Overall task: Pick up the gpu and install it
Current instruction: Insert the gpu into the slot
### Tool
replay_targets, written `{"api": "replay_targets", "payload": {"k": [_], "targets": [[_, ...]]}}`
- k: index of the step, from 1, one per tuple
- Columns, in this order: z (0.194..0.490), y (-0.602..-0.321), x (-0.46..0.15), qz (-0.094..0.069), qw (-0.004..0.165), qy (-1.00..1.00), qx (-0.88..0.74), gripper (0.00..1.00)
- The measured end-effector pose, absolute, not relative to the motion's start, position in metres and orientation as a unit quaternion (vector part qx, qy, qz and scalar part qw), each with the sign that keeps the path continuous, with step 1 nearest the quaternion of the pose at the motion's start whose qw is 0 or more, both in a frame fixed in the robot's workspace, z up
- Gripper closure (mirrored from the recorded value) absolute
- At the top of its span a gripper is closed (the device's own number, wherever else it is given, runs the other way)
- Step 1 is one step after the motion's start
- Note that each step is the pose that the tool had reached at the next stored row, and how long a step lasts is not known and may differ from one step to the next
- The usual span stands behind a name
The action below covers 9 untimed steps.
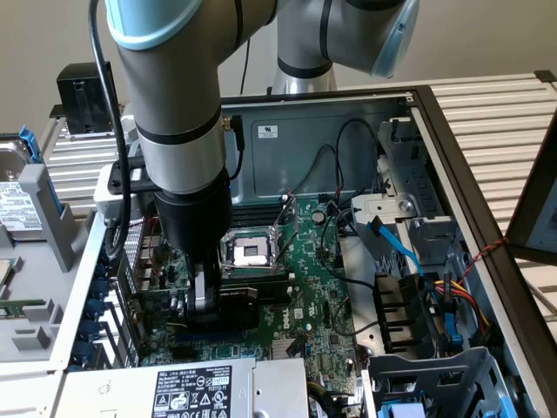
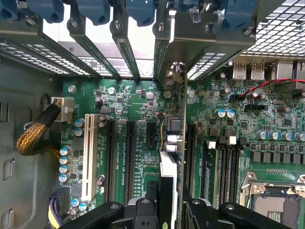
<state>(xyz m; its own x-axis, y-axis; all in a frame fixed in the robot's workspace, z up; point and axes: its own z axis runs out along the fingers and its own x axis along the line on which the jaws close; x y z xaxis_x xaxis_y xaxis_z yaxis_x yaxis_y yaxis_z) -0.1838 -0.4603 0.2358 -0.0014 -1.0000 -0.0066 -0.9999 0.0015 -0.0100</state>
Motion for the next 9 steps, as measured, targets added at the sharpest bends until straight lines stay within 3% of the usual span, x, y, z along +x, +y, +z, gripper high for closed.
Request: {"api": "replay_targets", "payload": {"k": [9], "targets": [[0.2357,-0.4603,-0.1839,-0.001,0.006,0.707,-0.707,0.72]]}}
